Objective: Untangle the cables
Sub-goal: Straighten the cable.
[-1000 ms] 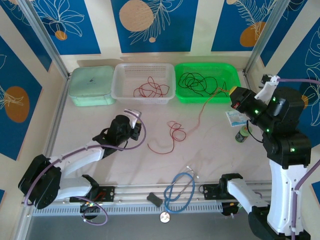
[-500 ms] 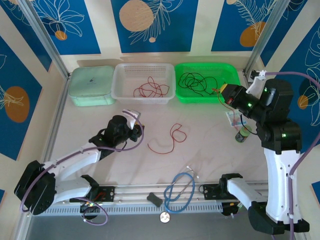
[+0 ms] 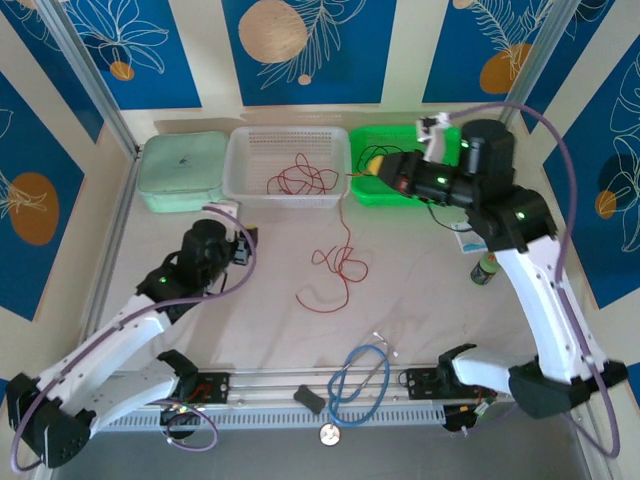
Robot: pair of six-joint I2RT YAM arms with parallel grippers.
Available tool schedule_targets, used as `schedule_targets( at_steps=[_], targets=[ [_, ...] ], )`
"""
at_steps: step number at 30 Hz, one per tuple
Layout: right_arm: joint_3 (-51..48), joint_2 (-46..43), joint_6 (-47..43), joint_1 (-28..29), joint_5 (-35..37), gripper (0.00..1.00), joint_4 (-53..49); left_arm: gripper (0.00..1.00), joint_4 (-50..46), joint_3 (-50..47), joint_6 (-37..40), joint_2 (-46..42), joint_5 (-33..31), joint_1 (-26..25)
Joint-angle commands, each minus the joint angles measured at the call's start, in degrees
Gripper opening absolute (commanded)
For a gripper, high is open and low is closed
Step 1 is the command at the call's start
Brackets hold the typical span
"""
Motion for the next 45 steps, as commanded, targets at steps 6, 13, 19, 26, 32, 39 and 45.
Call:
schedule_targets(
  at_steps=[6,13,19,26,32,39,45],
  targets=[
    [9.28,12.47,-2.81,11.4,3.08,0.0,3.72,0.57,-18.82,6.3,-4.24,-7.36,-12.4,1.69],
    [3.0,16.12,-0.93,12.82,3.18,0.0,8.67,0.57,-24.29,7.42,-5.72,-8.64,-13.11,1.8],
    [-8.82,10.41,-0.44,12.58,10.31,0.0,9.98,0.54,-22.49,6.16,-5.73,-6.54,-4.46,1.82],
    [-22.09,3.49,2.7,10.59,12.11,0.0,12.89,0.49,-10.72,2.63,-5.25,4.48,16.2,0.81],
    [-28.33,0.12,4.6,9.67,12.37,0.0,15.15,0.46,-4.02,4.49,-2.79,17.92,21.6,-2.62],
    [-30.11,-1.38,4.76,8.99,12.03,0.0,15.53,0.47,3.22,7.05,4.84,31.58,27.69,-6.6],
    [-30.59,-2.34,4.76,7.6,10.96,0.0,15.4,0.43,10.02,4.46,17.17,35.02,28.87,-8.0]
  ],
)
